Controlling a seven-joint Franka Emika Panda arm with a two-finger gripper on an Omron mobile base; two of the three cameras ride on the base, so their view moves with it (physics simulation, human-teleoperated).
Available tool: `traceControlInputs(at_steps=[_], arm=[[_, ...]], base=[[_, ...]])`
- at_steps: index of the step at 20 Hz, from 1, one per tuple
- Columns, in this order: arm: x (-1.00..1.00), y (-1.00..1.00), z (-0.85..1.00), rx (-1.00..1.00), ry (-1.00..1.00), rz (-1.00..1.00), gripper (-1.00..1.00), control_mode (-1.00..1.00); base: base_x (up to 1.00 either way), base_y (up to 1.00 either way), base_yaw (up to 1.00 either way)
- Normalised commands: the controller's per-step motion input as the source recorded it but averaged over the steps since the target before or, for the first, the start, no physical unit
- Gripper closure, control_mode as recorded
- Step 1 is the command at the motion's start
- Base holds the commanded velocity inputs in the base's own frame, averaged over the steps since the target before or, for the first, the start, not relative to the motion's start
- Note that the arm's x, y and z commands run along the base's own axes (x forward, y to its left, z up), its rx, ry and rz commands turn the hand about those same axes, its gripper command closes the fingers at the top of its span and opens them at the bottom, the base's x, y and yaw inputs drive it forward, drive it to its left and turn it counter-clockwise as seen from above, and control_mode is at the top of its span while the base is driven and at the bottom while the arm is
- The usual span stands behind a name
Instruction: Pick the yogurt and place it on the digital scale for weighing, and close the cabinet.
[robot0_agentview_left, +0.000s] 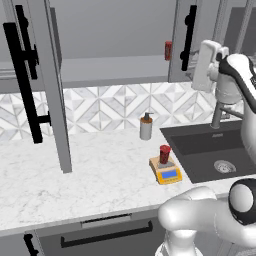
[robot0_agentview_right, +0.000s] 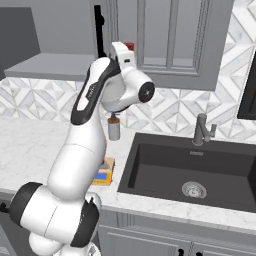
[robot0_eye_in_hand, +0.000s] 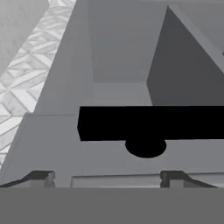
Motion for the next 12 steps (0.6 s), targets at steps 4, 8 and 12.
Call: traceControlInputs(at_steps=[4,8,12], arm=[[0.80,-0.06,-0.22,0.00,-0.08,0.00,-1.00,-1.00],[-0.13,-0.38,-0.12,0.00,-0.07,0.00,-1.00,-1.00],[-0.92,-0.21,-0.25,0.00,-0.37,-0.05,-1.00,-1.00]], base=[[0.00,0.00,0.00],[0.00,0.00,0.00],[0.00,0.00,0.00]])
